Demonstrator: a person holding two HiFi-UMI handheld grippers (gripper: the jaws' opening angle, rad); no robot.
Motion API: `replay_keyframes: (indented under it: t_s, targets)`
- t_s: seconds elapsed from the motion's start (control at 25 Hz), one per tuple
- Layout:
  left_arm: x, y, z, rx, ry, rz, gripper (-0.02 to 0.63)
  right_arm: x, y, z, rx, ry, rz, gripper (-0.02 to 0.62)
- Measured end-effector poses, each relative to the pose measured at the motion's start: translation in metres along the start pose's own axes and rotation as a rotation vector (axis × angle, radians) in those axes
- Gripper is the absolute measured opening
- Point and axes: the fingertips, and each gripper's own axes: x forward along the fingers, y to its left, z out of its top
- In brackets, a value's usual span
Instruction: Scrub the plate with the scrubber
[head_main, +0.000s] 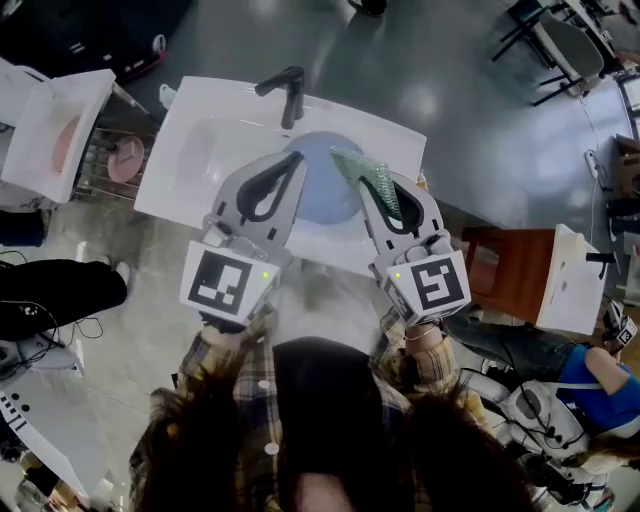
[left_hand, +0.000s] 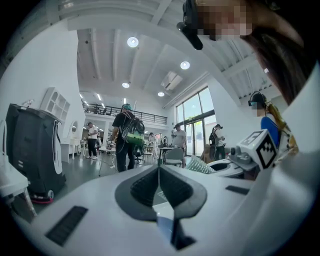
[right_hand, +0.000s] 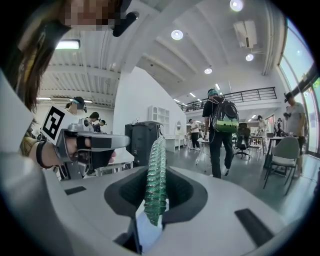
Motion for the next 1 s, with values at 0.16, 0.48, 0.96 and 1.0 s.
replay_keyframes:
  t_s: [0.16,0.48,0.96,1.0]
  targets:
    - [0.002,0.013,-0.004,-0.017,0.036,-0.021,0.020,0.016,-0.009,-0.009,0.047,0.024,-0.040,0.091]
    - [0.010,0.032,-0.030,-0.038,0.086,-0.044,0.020,0.037,-0.023,-0.018,0.083,0.039,-0.083,0.091]
    - [0.049,0.049,-0.117,-0.082,0.189,-0.141,0.021,0.063,-0.033,-0.056,0.117,0.128,-0.104,0.091]
    - [0.050,0.050,-0.126,-0.090,0.197,-0.147,0.021,0.065,-0.031,-0.062,0.120,0.138,-0.101,0.091]
